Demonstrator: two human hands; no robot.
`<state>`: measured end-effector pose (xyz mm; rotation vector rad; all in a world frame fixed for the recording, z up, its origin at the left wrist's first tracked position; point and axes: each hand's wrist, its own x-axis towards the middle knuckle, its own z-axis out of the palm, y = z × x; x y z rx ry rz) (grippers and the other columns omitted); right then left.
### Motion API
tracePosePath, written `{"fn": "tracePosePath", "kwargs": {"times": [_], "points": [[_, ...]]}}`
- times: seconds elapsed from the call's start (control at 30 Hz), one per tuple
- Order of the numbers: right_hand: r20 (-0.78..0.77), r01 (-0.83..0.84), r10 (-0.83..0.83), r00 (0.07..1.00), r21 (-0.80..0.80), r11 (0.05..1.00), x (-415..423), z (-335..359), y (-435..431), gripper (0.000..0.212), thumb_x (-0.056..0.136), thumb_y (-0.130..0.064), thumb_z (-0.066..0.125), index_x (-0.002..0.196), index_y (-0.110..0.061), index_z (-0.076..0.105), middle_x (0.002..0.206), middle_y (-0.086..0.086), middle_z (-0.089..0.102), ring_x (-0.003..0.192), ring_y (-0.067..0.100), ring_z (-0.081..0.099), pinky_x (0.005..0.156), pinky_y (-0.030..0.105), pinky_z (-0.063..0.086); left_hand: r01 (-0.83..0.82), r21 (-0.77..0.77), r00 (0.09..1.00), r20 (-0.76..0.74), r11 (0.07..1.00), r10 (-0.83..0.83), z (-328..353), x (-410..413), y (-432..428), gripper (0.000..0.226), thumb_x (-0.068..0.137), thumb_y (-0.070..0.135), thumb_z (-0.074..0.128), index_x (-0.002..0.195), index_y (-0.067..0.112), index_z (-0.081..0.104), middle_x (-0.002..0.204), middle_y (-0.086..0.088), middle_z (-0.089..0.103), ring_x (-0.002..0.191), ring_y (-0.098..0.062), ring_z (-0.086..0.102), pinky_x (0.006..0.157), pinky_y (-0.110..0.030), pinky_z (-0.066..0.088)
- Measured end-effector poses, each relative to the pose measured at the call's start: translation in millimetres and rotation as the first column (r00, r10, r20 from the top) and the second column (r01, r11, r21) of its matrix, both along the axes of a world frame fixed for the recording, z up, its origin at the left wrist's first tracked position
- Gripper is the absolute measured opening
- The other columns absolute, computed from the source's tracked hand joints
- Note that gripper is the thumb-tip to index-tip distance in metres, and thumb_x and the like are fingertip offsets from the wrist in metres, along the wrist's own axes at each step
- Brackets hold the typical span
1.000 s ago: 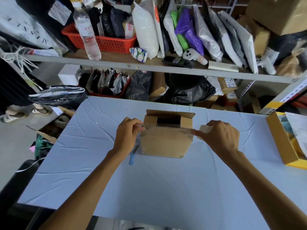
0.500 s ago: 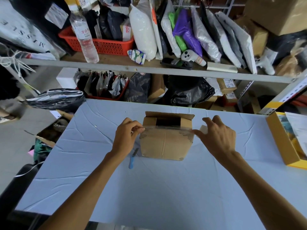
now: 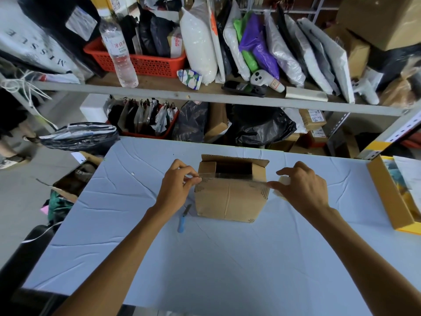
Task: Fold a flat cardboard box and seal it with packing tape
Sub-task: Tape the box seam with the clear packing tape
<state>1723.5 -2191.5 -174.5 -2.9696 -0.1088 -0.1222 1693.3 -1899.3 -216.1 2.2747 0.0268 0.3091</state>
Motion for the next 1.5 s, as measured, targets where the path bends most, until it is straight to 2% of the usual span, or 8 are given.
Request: {"fn": "tracePosePath", "kwargs": {"times": [0.17, 0.47, 0.6, 0.73, 0.93, 1.13, 1.3, 1.5], "points": [[0.011, -0.001, 0.002, 1.000, -0.043, 0.999, 7.6, -2.9, 3.9, 0.063, 0.080, -0.061, 0.060, 0.130, -0.023, 0.057, 0.114, 0.007, 0.057, 0.085, 0.029, 0.064, 0.062, 0.034, 0.051, 0.000, -0.006, 1.000, -0.017, 1.000, 0.000, 0.8, 3.4, 0.9, 0.015, 0.082, 0.016, 0.071, 0.092, 0.006, 0.069, 0.097, -0.008, 0.055, 0.078, -0.014, 0.061, 0.069, -0.010, 0.046], [-0.071, -0.188, 0.189, 0.979, 0.027, 0.982, 40.2, 0.8, -13.2, 0.088, 0.071, -0.060, 0.071, 0.147, -0.034, 0.033, 0.137, -0.002, 0.050, 0.109, 0.025, 0.059, 0.074, 0.036, 0.051, 0.158, -0.093, 0.976, -0.137, 0.983, -0.170, 5.6, 20.7, 16.8, 0.079, 0.080, 0.012, 0.074, 0.145, 0.027, 0.033, 0.130, 0.011, 0.048, 0.056, -0.002, 0.050, 0.065, -0.011, 0.049], [-0.162, -0.228, 0.236, 0.958, 0.067, 0.971, 47.7, 2.1, -17.3, 0.088, 0.073, -0.061, 0.069, 0.146, -0.047, 0.023, 0.150, -0.009, 0.041, 0.127, 0.024, 0.050, 0.089, 0.039, 0.048, 0.222, -0.186, 0.937, -0.232, 0.957, -0.262, 7.5, 29.6, 21.3, 0.089, 0.080, 0.010, 0.074, 0.147, 0.039, 0.022, 0.103, 0.010, 0.059, 0.054, -0.004, 0.043, 0.063, -0.018, 0.049], [-0.226, -0.209, 0.244, 0.943, 0.169, 0.963, 50.5, 1.7, -17.4, 0.082, 0.073, -0.057, 0.071, 0.143, -0.047, 0.030, 0.143, -0.013, 0.049, 0.127, 0.024, 0.050, 0.096, 0.041, 0.043, 0.302, -0.208, 0.912, -0.223, 0.930, -0.346, 8.9, 37.7, 21.7, 0.085, 0.082, 0.006, 0.071, 0.147, 0.034, 0.025, 0.147, 0.017, 0.037, 0.055, -0.007, 0.039, 0.066, -0.022, 0.049], [-0.219, -0.251, 0.287, 0.933, 0.178, 0.952, 51.2, 4.0, -15.7, 0.075, 0.074, -0.058, 0.069, 0.140, -0.047, 0.036, 0.130, -0.020, 0.057, 0.111, 0.016, 0.057, 0.080, 0.030, 0.041, 0.265, -0.197, 0.930, -0.206, 0.944, -0.304, 4.2, 41.0, 23.4, 0.074, 0.081, 0.008, 0.073, 0.141, 0.029, 0.036, 0.136, 0.016, 0.050, 0.053, -0.007, 0.045, 0.065, -0.017, 0.051], [-0.295, -0.281, 0.311, 0.903, 0.140, 0.949, 54.0, -0.9, -10.6, 0.072, 0.082, -0.054, 0.063, 0.145, -0.032, 0.035, 0.121, -0.006, 0.050, 0.086, 0.011, 0.049, 0.062, 0.022, 0.035, 0.236, -0.183, 0.937, -0.217, 0.954, -0.273, -3.9, 39.2, 19.6, 0.053, 0.084, 0.013, 0.070, 0.129, 0.028, 0.046, 0.106, 0.025, 0.065, 0.056, -0.004, 0.048, 0.066, -0.016, 0.049], [-0.280, -0.222, 0.265, 0.923, 0.175, 0.959, 55.0, -1.5, -12.0, 0.045, 0.079, -0.053, 0.067, 0.119, -0.033, 0.063, 0.111, -0.006, 0.054, 0.092, 0.010, 0.050, 0.072, 0.028, 0.047, 0.174, -0.198, 0.953, -0.213, 0.965, -0.216, -6.3, 40.0, 15.4, 0.050, 0.085, 0.019, 0.069, 0.129, 0.025, 0.046, 0.104, 0.020, 0.067, 0.055, -0.002, 0.048, 0.064, -0.010, 0.047], [-0.214, -0.188, 0.217, 0.952, 0.149, 0.971, 55.9, 1.3, -7.8, 0.027, 0.081, -0.051, 0.067, 0.100, -0.033, 0.072, 0.102, -0.005, 0.058, 0.086, 0.012, 0.051, 0.056, 0.022, 0.039, 0.131, -0.110, 0.964, -0.216, 0.985, -0.152, -5.0, 46.5, 10.0, 0.051, 0.083, 0.022, 0.071, 0.126, 0.022, 0.045, 0.097, 0.012, 0.069, 0.058, 0.002, 0.060, 0.063, -0.008, 0.047]]}}
